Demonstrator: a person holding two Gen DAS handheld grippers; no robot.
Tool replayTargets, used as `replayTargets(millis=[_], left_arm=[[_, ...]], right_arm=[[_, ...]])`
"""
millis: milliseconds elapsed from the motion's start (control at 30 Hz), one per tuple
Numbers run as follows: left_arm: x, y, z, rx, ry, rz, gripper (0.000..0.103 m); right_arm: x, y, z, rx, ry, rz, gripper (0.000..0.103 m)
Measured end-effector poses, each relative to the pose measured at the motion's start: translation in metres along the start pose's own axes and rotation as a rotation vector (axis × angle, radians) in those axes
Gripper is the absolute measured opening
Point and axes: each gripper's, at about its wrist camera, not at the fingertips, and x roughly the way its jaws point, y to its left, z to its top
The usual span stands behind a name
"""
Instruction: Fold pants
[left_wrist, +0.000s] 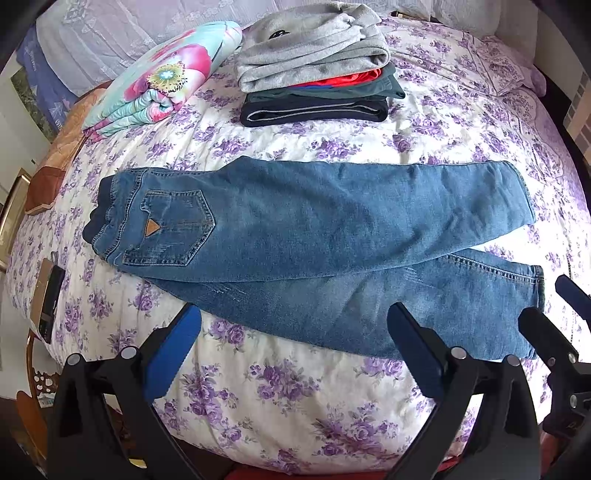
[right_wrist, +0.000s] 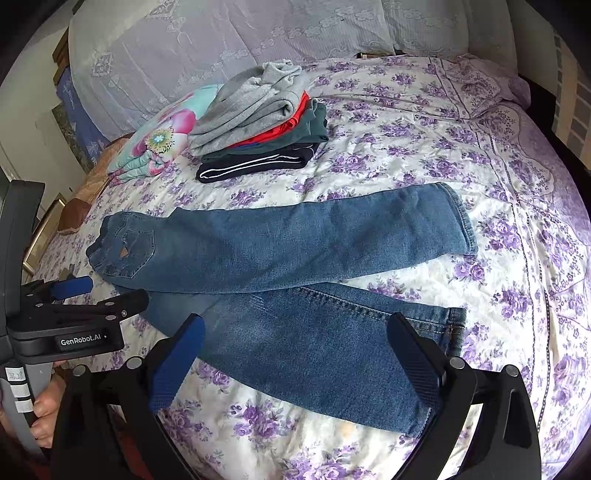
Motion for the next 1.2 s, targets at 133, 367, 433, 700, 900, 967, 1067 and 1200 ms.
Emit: replayTargets(millis=[133,367,433,700,900,967,1067,1200], left_arm=[[0.000,0.000,0.000,-0.001,0.001,-0.001,0.098],[0.000,-0.003,-0.002,0.008,0.007,0.001,0.098],[0.000,-0.002,-0.001,0.011,0.007,0.001,0.098],[0.014,0.009,0.001,-0.019,0.069,-0.013,0.098],[0.078,0.107,-0.003,-0.302,0.241,-0.099,0.098],[0.100,0.155,-0.005,-0.447,0.268,-0.132,0.098],[0.128,0.210,-0.006,-0.602,0.276,-0.202,0.098],[0.169,0.255,0.002,-0.685,0.301,-0.256,0.099]], right_arm=[[0.000,0.000,-0.001,0.003,0.002,0.001,0.099],[0.001,-0.001,-0.003,0.013,0.007,0.005,0.099],[0.001,-0.001,-0.003,0.012,0.006,0.004,0.099],[0.010,-0.001,-0.007,0.026,0.033,0.013,0.099],[0.031,-0.028,-0.032,0.169,0.173,0.102,0.099],[0.028,-0.040,-0.045,0.224,0.192,0.109,0.099],[0.025,-0.055,-0.068,0.333,0.210,0.094,0.099],[0.023,-0.061,-0.096,0.544,0.207,0.109,0.099]])
